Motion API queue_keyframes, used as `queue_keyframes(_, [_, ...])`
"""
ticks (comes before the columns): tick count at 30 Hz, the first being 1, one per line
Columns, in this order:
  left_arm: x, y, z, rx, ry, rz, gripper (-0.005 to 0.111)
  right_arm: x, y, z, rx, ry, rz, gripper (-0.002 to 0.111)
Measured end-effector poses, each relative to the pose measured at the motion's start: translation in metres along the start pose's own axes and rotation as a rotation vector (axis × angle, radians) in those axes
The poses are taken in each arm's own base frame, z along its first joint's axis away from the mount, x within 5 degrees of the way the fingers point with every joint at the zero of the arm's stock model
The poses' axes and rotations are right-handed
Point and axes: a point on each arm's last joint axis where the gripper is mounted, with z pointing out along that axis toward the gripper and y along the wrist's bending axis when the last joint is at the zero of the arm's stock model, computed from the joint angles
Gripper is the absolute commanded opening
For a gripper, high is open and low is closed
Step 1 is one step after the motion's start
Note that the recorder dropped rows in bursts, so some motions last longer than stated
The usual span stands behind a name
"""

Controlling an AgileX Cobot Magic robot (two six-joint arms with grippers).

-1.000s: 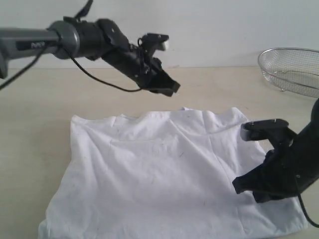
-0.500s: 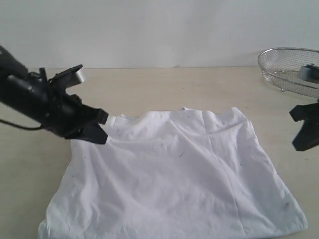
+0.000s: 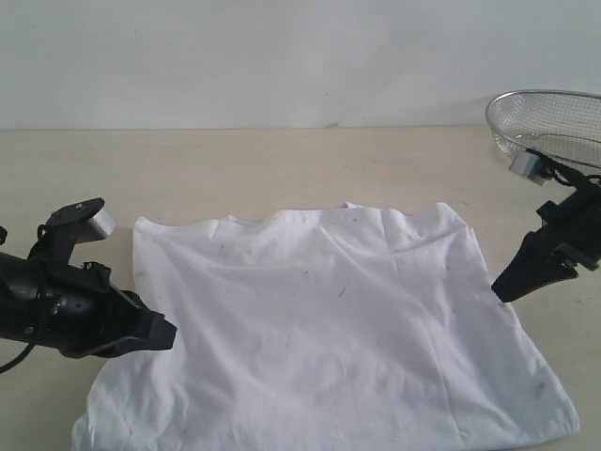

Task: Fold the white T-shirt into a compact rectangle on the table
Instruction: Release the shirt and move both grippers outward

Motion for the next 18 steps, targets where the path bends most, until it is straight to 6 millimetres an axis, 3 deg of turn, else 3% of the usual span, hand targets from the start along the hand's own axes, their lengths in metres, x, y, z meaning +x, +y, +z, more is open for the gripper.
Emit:
queue_keyframes(9, [0.000,0.006,-0.002,-0.023,-0.012,-0.008,0.005,0.012,-0.019,-0.016,0.047,-0.065,0.077,0.004])
queue_keyframes(12, [0.000,0.007,-0.002,-0.026,-0.013,-0.008,0.005,0.019,-0.028,-0.024,0.071,-0.098,0.154,0.020])
queue_keyframes(18, [0.000,0.007,-0.002,-0.026,-0.013,-0.007,0.005,0.021,-0.031,-0.028,0.071,-0.126,0.192,0.070])
